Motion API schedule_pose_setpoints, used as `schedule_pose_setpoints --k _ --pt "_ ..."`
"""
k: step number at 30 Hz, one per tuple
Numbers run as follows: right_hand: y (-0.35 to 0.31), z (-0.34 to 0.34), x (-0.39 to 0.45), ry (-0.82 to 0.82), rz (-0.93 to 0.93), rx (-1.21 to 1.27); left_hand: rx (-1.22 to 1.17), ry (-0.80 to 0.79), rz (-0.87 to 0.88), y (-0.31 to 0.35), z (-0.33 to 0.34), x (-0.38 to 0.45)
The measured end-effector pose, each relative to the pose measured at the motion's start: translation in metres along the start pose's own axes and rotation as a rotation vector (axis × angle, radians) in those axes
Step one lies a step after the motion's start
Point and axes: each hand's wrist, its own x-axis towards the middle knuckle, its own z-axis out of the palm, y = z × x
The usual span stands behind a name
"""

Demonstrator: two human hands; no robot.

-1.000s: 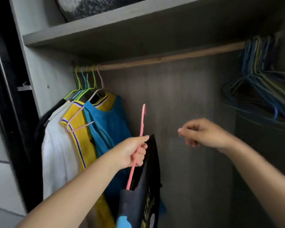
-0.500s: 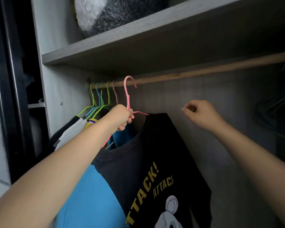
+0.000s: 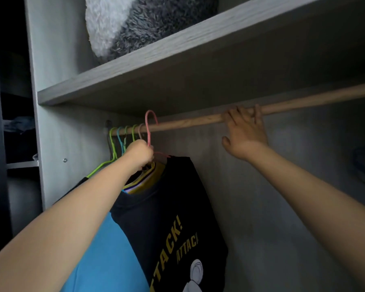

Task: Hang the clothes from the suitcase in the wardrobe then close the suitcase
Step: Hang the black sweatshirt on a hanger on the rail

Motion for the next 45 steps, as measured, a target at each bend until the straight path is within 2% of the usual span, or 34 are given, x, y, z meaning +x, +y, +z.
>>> schedule_pose_setpoints --k 7,13,22,27,30,35,41,43,45 --pt "-0.005 0.020 0.006 0.055 -0.027 -0.051 0.089 0.086 -0.007 0.002 0.009 0.033" --pt "-0.005 0.026 0.007 0.101 -0.037 -0.127 0.280 -0.013 -0.036 0.000 0.030 0.039" --pt "-0.011 0.015 0.004 -0.049 0.004 -0.112 0.466 -0.095 0.029 -0.014 0.028 0.033" --pt "-0.015 0.000 -0.004 -0.146 -0.009 -0.134 0.576 0.072 0.126 -0.030 0.024 0.009" --pt "-0.022 -0.004 -0.022 -0.216 -0.053 -0.027 0.555 0.110 0.174 -0.042 0.010 -0.010" --pt "-0.056 -0.005 -0.070 -0.264 -0.178 0.236 0.428 0.151 0.101 -0.082 -0.030 -0.045" --pt "-0.116 -0.025 -0.126 -0.186 -0.375 0.391 0.561 0.134 0.130 -0.119 -0.063 -0.116" --pt "-0.137 -0.051 -0.146 -0.257 -0.419 0.424 0.577 0.122 0.113 -0.133 -0.081 -0.144" --pt "-0.151 -0.076 -0.163 -0.301 -0.387 0.466 0.638 0.111 0.106 -0.146 -0.095 -0.174"
